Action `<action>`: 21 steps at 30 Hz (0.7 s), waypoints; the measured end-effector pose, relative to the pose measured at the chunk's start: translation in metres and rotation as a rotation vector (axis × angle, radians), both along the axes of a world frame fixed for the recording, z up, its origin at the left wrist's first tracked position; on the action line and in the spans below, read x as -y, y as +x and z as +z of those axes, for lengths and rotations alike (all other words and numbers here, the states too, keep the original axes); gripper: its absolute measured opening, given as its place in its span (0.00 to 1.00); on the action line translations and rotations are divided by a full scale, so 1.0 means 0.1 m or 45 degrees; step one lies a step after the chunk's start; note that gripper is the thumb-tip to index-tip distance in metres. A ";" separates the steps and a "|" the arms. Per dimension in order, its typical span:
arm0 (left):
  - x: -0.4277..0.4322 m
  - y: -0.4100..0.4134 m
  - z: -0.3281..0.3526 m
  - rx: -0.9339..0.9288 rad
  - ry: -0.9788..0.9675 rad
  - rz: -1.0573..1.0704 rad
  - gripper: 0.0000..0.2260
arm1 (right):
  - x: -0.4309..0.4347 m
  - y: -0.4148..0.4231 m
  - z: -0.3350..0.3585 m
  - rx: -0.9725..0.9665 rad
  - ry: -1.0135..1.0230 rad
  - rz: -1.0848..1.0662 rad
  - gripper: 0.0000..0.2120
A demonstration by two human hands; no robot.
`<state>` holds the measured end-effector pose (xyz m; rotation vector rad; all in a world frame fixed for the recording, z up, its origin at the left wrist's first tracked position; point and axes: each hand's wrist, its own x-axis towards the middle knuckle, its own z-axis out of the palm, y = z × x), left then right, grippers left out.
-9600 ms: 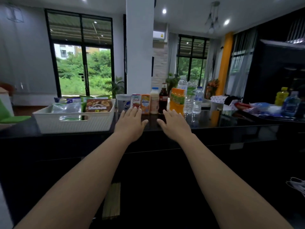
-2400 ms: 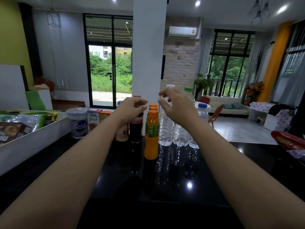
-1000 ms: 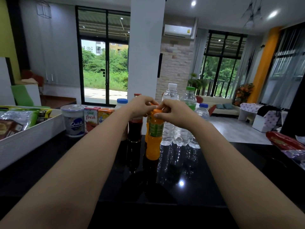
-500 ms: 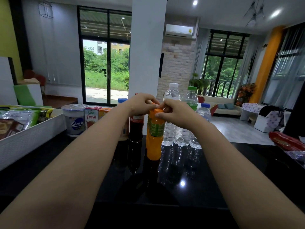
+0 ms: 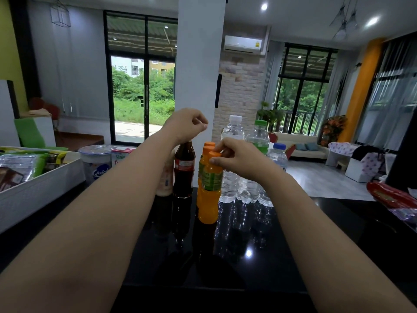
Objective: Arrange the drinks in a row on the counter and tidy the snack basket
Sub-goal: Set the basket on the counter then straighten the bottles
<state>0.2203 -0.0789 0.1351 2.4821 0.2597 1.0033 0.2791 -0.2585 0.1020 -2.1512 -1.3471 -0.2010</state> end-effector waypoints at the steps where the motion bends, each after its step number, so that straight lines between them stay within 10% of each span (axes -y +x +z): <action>1: 0.01 0.04 0.02 -0.050 0.049 0.022 0.08 | 0.00 0.00 0.00 -0.003 -0.003 -0.001 0.15; 10: 0.15 0.43 0.06 -0.580 0.538 0.348 0.14 | -0.02 0.02 0.00 -0.028 -0.003 0.035 0.11; 21: 0.01 0.40 0.03 -0.524 0.180 0.034 0.12 | -0.01 0.05 -0.02 -0.048 0.010 0.054 0.12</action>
